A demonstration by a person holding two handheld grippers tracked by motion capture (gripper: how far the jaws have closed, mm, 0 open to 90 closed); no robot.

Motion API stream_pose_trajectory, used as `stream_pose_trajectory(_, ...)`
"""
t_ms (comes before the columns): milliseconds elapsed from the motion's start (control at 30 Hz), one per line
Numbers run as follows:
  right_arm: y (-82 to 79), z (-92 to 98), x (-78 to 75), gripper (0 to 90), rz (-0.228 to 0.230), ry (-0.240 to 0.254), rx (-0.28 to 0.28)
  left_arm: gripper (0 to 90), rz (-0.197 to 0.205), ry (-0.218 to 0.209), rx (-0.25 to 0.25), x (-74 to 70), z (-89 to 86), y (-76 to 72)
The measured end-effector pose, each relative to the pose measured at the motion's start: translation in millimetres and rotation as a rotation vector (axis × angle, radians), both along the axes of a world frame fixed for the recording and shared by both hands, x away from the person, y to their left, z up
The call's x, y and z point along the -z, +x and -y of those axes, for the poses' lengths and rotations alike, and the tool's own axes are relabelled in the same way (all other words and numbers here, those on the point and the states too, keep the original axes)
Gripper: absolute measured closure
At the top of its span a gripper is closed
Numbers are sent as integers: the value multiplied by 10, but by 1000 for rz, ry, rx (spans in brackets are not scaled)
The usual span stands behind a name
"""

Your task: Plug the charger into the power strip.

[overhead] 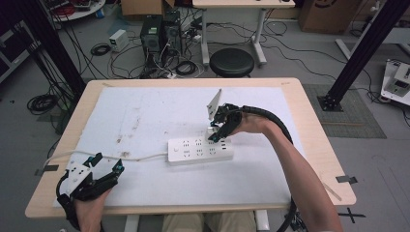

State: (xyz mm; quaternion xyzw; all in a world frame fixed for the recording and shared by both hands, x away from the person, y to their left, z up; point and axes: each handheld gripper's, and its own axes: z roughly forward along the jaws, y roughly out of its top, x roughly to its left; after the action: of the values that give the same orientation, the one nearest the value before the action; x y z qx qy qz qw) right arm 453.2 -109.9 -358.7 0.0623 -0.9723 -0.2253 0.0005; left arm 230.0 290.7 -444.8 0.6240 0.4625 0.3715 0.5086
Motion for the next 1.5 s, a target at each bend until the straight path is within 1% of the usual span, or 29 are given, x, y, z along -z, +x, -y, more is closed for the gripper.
stream_pose_trajectory(33, 0, -12, 8, 633, -2, -5, -2, 251, 2, -2, -1, 2, 2, -2)
stream_pose_trajectory(100, -6, -31, 30, 633, 10, -19, -4, 251, -1, 3, 1, 0, -4, -11)
stream_pose_trajectory(133, -4, -39, 43, 633, 7, -32, -2, 251, 1, 2, -1, 0, -7, -13)
stream_pose_trajectory(200, -8, -43, 52, 633, -1, -33, -4, 251, 0, 1, -2, 0, -15, -19)
stream_pose_trajectory(233, -21, -66, 73, 633, 11, -50, -6, 251, -1, 2, -3, 0, -21, -21)
stream_pose_trajectory(300, -23, -70, 72, 633, 10, -49, -4, 251, -1, 0, -4, 2, -22, -21)
stream_pose_trajectory(400, -40, -96, 65, 633, 21, -71, -5, 252, -3, 1, -2, 4, -18, -22)
stream_pose_trajectory(467, -41, -102, 66, 633, 22, -69, -4, 252, -1, -1, 1, 2, -1, -22)
stream_pose_trajectory(533, -32, -95, 76, 634, 8, -61, 6, 252, 1, 1, 5, -1, 12, -22)
stream_pose_trajectory(600, -33, -91, 80, 634, 9, -54, 7, 252, 1, 1, 6, -2, 22, -24)
stream_pose_trajectory(733, -50, -97, 85, 634, 24, -50, -3, 253, -1, 2, 8, 1, 30, -27)
stream_pose_trajectory(833, -46, -100, 93, 634, 22, -46, -10, 254, -2, 2, 9, 0, 34, -32)
stream_pose_trajectory(867, -49, -112, 128, 634, 29, -73, -12, 254, -2, 5, 9, -1, 32, -37)
stream_pose_trajectory(900, -35, -109, 163, 635, 18, -68, -10, 254, -2, 6, 8, -4, 25, -50)
stream_pose_trajectory(967, -28, -104, 168, 635, 10, -62, -7, 254, -4, 11, 6, -2, 9, -60)
stream_pose_trajectory(1133, -21, -97, 172, 636, 8, -59, -4, 255, -11, -2, -4, 13, -18, -67)
stream_pose_trajectory(1267, -46, -112, 170, 636, 18, -69, 2, 256, -12, 9, 5, 11, 15, -74)
stream_pose_trajectory(1300, -57, -124, 164, 636, 28, -82, -3, 256, -12, 9, 5, 11, 15, -74)
stream_pose_trajectory(1333, -57, -124, 164, 636, 28, -82, -3, 256, -10, 10, 6, 13, 47, -85)
stream_pose_trajectory(1367, -63, -156, 155, 637, 36, -110, -7, 257, -10, 15, 8, 10, 46, -87)
stream_pose_trajectory(1500, -55, -174, 159, 637, 32, -118, -11, 257, -8, 13, 7, -6, 40, -88)
